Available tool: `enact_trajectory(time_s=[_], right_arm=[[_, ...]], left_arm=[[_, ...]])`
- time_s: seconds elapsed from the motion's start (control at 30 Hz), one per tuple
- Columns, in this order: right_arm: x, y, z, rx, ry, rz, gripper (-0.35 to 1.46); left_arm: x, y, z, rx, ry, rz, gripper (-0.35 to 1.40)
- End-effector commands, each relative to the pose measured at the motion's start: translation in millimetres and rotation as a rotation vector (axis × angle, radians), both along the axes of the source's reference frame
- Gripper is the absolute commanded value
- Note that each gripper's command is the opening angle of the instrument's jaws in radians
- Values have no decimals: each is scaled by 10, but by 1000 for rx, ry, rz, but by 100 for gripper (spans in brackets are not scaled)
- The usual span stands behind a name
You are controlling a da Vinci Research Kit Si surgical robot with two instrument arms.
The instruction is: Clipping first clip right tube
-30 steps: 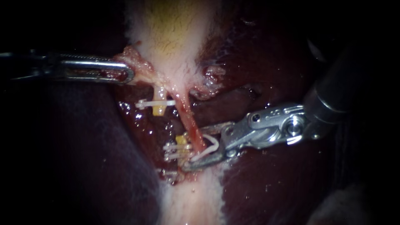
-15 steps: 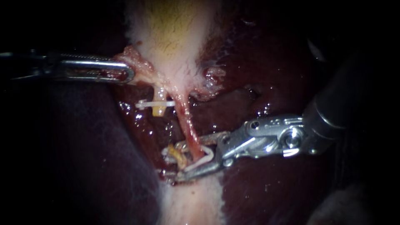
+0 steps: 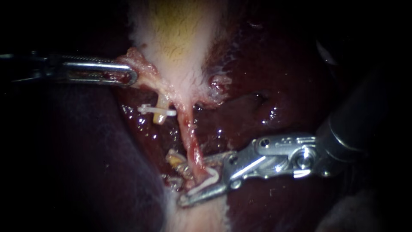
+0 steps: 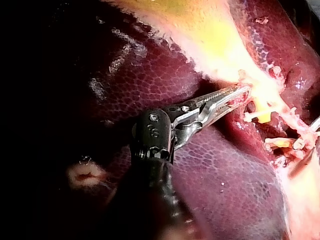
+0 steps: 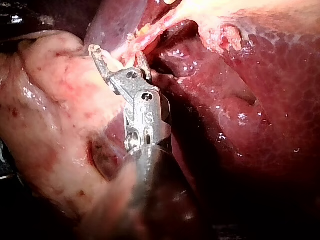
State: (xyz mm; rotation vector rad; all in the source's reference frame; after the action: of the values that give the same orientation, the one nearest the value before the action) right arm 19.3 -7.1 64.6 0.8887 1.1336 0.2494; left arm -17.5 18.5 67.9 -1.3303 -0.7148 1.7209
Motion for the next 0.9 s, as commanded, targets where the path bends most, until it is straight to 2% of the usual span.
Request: enact_trajectory(time_s=[0.03, 0.5, 0.73, 0.8, 0.9], right_arm=[[0, 1, 1, 0, -1, 0, 40], [-1, 8, 10, -8, -10, 29, 13], [-5, 9, 11, -10, -12, 36, -14], [-6, 9, 11, -1, -18, 40, -32], [-9, 10, 12, -1, -18, 40, -35]], left_arm=[[0, 0, 0, 0, 0, 0, -35], [0, 1, 2, 0, 0, 0, -35], [0, 2, 3, 0, 0, 0, -35], [0, 2, 3, 0, 0, 0, -35], [0, 2, 3, 0, 0, 0, -35]])
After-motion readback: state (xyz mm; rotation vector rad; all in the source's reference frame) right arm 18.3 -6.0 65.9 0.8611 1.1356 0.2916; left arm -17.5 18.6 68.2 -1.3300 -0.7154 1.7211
